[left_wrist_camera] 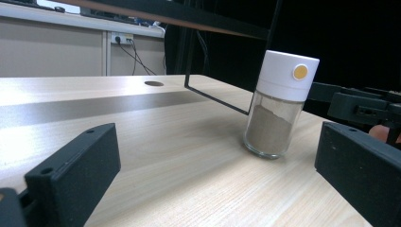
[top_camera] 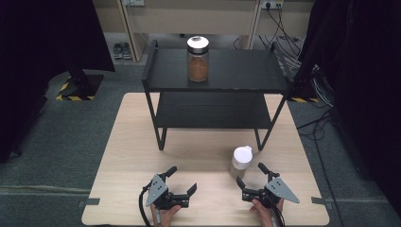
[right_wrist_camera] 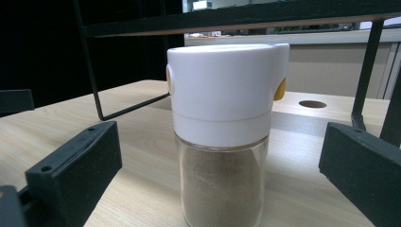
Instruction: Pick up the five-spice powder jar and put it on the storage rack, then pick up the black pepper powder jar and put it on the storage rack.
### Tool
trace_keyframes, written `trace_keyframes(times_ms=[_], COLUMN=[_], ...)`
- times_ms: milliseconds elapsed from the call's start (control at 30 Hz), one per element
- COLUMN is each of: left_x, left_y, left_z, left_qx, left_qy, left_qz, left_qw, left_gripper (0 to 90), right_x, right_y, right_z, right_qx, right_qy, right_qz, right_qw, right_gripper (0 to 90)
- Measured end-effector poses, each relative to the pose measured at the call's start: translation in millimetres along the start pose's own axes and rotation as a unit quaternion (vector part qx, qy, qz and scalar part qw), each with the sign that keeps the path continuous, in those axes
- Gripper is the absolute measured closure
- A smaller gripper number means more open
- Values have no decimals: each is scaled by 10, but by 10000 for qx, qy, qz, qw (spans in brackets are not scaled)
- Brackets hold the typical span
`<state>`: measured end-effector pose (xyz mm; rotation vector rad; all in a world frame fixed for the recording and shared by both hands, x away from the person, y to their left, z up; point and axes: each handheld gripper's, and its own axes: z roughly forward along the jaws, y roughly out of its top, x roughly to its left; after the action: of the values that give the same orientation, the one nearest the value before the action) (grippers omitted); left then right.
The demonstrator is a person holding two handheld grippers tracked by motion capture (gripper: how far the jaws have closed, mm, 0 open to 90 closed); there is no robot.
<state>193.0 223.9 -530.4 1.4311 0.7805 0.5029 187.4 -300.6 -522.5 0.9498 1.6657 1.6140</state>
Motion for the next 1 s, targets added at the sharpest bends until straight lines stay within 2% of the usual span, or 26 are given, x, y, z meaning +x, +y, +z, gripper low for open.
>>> trace_keyframes(times_ms=[1000], left_x=[-15], left_y=[-9], left_z=[-5], left_qx=[-12], left_qy=[9], left_qz=[54], left_qw=[10000], left_gripper=[5], right_x=[-3], right_y=[2], right_z=[9], right_qx=[6], right_qy=[0], right_qz=[-15], right_qw=[10000], right_gripper=[5])
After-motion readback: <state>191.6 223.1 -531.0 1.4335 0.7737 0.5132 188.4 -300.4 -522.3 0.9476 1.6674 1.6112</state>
